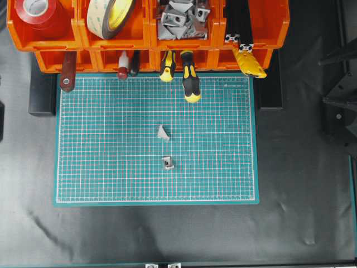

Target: Pick corner brachets from container rack with right arm.

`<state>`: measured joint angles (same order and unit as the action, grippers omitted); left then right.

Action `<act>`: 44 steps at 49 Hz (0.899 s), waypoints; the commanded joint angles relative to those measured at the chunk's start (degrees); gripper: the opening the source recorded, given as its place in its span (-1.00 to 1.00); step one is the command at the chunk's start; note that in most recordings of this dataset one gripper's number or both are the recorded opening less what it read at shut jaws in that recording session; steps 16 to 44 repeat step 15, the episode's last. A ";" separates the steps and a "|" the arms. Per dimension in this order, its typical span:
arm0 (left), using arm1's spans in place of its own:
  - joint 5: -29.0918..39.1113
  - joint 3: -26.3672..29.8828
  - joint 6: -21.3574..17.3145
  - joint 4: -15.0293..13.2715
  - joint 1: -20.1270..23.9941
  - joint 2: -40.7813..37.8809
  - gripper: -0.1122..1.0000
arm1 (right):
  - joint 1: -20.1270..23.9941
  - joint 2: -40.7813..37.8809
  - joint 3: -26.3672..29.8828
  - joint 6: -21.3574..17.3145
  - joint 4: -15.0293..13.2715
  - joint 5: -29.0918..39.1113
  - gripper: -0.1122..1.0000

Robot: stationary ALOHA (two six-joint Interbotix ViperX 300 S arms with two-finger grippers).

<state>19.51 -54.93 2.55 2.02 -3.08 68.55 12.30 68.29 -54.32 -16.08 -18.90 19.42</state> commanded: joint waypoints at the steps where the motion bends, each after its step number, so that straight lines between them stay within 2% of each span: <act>1: -0.26 0.62 0.09 0.09 -0.09 -0.44 -0.80 | -0.18 -0.35 0.62 -0.09 0.09 0.09 0.47; 44: -0.26 0.53 0.09 0.09 -0.09 -0.44 -0.80 | -0.18 -0.35 0.44 -0.09 0.09 0.09 0.47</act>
